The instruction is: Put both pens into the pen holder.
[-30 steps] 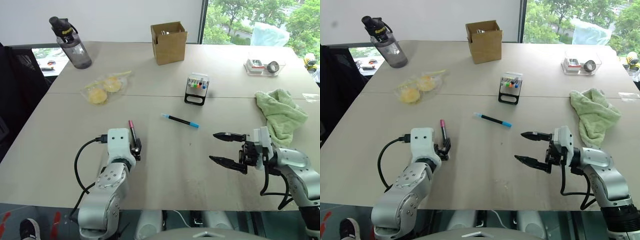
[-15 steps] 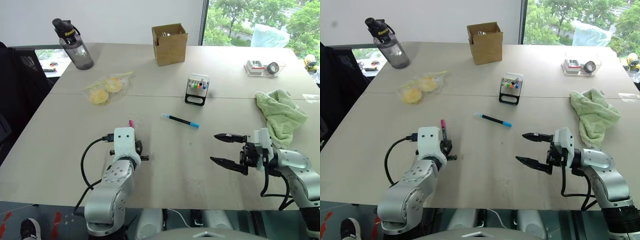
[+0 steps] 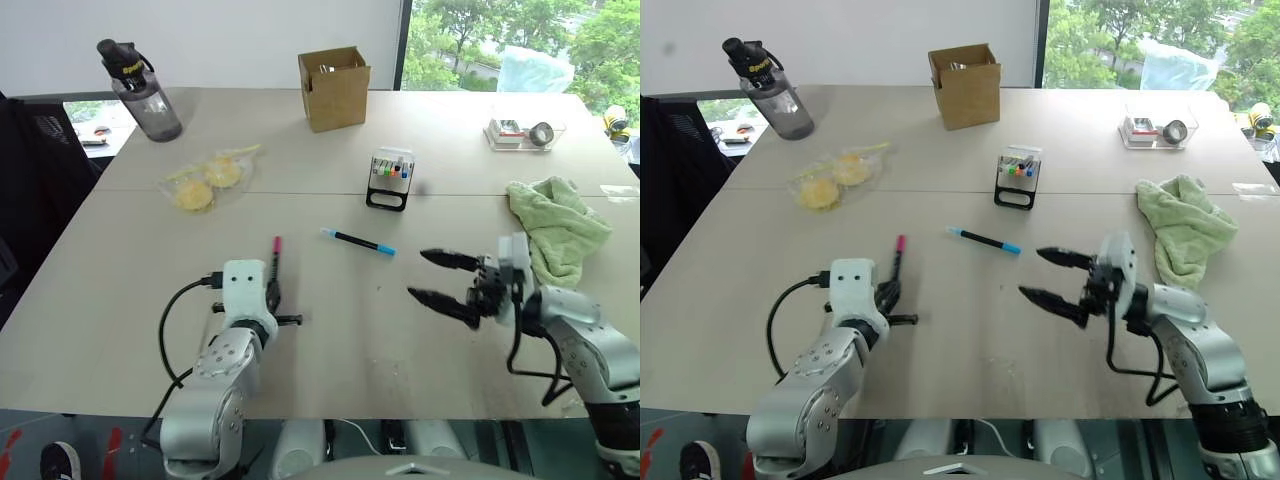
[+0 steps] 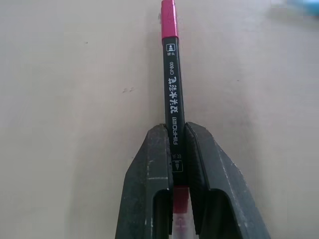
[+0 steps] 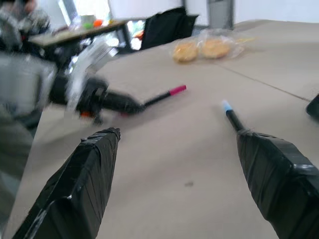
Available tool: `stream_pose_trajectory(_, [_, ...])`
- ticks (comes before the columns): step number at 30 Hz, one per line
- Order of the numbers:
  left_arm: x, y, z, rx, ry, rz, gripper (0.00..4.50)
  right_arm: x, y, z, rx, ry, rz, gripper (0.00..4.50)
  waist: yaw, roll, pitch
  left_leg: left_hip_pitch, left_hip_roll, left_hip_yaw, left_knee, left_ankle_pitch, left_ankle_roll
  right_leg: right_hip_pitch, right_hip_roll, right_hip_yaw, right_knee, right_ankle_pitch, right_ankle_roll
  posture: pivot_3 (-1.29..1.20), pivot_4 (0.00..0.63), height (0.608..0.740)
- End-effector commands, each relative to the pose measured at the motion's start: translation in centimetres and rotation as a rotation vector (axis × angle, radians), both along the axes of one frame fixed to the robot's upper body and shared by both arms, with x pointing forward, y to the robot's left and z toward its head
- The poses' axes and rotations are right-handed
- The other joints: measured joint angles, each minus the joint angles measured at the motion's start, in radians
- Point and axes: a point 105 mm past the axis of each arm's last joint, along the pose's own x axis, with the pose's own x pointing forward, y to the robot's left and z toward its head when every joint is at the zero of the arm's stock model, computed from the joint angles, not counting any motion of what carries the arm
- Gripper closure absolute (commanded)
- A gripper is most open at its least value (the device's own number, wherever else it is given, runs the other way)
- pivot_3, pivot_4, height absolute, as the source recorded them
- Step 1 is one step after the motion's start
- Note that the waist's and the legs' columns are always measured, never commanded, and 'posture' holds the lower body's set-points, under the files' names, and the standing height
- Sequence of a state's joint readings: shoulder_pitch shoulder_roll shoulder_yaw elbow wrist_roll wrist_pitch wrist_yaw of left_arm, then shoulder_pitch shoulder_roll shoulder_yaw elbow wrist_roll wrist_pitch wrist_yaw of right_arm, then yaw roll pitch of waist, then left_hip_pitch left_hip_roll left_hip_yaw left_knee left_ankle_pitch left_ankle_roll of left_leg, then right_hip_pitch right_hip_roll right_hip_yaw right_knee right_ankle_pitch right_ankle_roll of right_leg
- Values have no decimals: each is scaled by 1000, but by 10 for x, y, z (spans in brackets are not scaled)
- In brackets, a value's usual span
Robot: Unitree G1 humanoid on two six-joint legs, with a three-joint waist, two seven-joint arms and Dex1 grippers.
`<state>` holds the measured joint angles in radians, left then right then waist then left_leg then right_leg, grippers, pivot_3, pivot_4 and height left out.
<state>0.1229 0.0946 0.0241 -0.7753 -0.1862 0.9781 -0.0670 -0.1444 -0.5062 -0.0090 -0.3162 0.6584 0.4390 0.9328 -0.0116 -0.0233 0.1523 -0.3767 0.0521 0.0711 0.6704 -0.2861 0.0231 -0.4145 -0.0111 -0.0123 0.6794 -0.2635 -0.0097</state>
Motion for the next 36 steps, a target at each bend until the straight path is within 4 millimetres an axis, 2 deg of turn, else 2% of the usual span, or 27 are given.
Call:
stream_pose_trajectory(1, [-8, -32, 29, -135, -151, -237, 4479, 3, 22, 13, 25, 97, 5, 485, 1, 0, 0, -1, 0, 0, 0, 0, 0, 0, -1, 0, 0, 0, 0, 0, 150, 739])
stream_pose_trajectory(3, [-17, -45, 36, -209, -181, -356, 4479, 1, 36, 18, 41, 174, 56, 485, 0, 0, 0, -1, 0, 0, 0, 0, 0, 0, -1, 0, -1, 0, 0, 0, 150, 739])
stream_pose_trajectory(9, [-32, -64, 52, -326, -227, -564, 4479, 3, 64, 23, 71, 412, 129, 485, -1, -1, 0, -2, 0, -1, 0, 0, 0, -1, 0, -1, -1, 0, 0, 0, 150, 739])
stream_pose_trajectory(15, [-41, -73, 56, -361, -231, -648, 4479, 11, 75, 31, 114, 545, 161, 485, -2, -1, 1, -2, -1, -1, 0, 0, 1, -1, 0, -1, -2, 0, 0, 0, 150, 739])
stream_pose_trajectory(21, [-42, -71, 54, -359, -225, -650, 4479, 19, 75, 37, 137, 556, 142, 485, -2, -1, 1, -3, -1, -2, -1, -1, 1, -1, 0, -2, -2, 0, 0, 0, 150, 739])
stream_pose_trajectory(22, [-42, -70, 54, -358, -222, -652, 4500, 20, 74, 40, 153, 555, 142, 999, -3, -1, 1, -3, -1, -2, -1, -1, 1, -1, 0, -2, -2, 0, 0, 0, 150, 739])
stream_pose_trajectory(23, [-42, -70, 53, -358, -220, -653, 4500, 20, 74, 41, 163, 555, 142, 1221, -4, -1, 1, -3, -1, -1, -1, -1, 1, -1, 0, -2, -2, 0, 0, 0, 150, 739])
stream_pose_trajectory(26, [-41, -68, 52, -352, -218, -649, 4500, 22, 71, 42, 177, 553, 131, 2351, -3, -1, 1, -3, -1, -1, -1, -1, 1, -1, 0, -1, -2, 0, 0, 0, 150, 739])
stream_pose_trajectory(27, [-41, -67, 51, -348, -216, -646, 4500, 23, 69, 42, 184, 553, 125, 2583, -3, -1, 1, -3, -1, -1, -1, -1, 1, -1, 0, -2, -2, 0, 0, 0, 150, 739])
stream_pose_trajectory(29, [-41, -65, 49, -341, -209, -641, 4500, 24, 65, 42, 192, 548, 116, 3453, -3, -1, 1, -3, -1, -1, -1, -1, 1, -1, 0, -1, -2, 0, 0, 0, 150, 739])
stream_pose_trajectory(30, [-41, -65, 48, -339, -205, -641, 4500, 24, 63, 42, 192, 545, 115, 3678, -3, -1, 1, -3, -1, -1, -1, -1, 1, -1, 0, -2, -2, 0, 0, 0, 150, 739])
stream_pose_trajectory(31, [-41, -64, 48, -338, -203, -641, 4500, 23, 61, 43, 193, 543, 115, 4084, -4, -1, 1, -3, -1, -1, -1, -1, 1, -1, 0, -1, -2, 0, 0, 0, 150, 739])
stream_pose_trajectory(32, [-41, -64, 47, -338, -201, -642, 4500, 23, 60, 44, 197, 540, 118, 4309, -4, -1, 1, -3, -1, -1, -1, -1, 1, -2, 0, -1, -2, 0, 0, 0, 150, 739])
stream_pose_trajectory(34, [-41, -64, 46, -346, -197, -644, 4500, 21, 59, 49, 219, 530, 132, 4366, -4, -1, 1, -3, 0, -1, -1, -1, 1, -2, 0, -1, -2, 0, 0, 0, 150, 739])
stream_pose_trajectory(36, [-40, -63, 45, -379, -180, -636, 3552, 19, 60, 58, 244, 500, 153, 4366, -3, -1, 1, -3, 0, -1, -1, -1, 1, -2, 0, -2, -3, 0, 0, 0, 150, 739])
